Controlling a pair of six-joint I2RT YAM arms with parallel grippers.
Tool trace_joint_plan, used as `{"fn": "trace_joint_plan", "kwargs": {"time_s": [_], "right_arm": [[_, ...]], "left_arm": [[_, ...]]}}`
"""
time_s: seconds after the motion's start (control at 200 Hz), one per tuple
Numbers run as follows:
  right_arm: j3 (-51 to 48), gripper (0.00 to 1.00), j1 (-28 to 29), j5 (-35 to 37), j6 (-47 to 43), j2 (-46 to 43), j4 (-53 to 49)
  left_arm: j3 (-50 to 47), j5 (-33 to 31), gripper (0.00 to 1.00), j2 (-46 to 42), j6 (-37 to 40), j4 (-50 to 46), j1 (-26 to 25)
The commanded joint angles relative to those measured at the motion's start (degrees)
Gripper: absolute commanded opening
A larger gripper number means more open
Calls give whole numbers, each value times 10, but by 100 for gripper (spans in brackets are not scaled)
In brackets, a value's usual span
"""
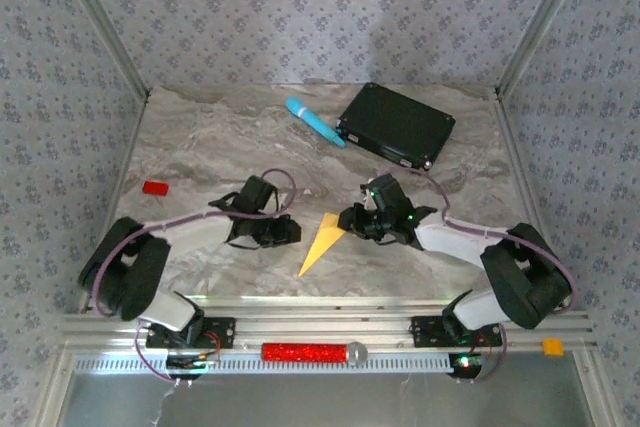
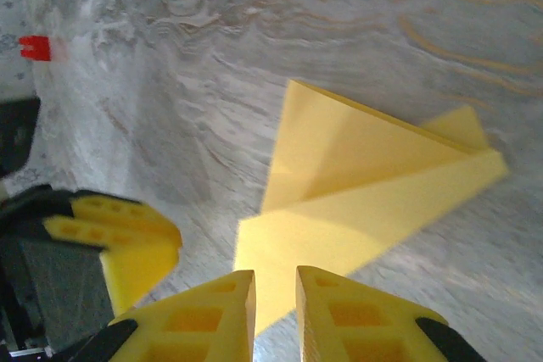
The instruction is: Fold a paper plane with a square sheet of paper (pick it up from the middle)
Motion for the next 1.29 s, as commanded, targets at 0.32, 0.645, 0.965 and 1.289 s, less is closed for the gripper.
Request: {"fn": "trace_joint_plan", "kwargs": {"time_s": [0.32,0.645,0.965,1.289], "right_arm": [[-9,22,32,17,32,39,-11],[-10,19,38,11,41,80,10],[-23,18,36,12,60,108,32],[-48,18,27,-4,79,101,82]], "left_arm": [[66,103,28,117,30,33,13],[77,132,28,152,32,43,8],[85,150,29,164,17,77,-15],[76,140,22,128,17,94,-21]]}}
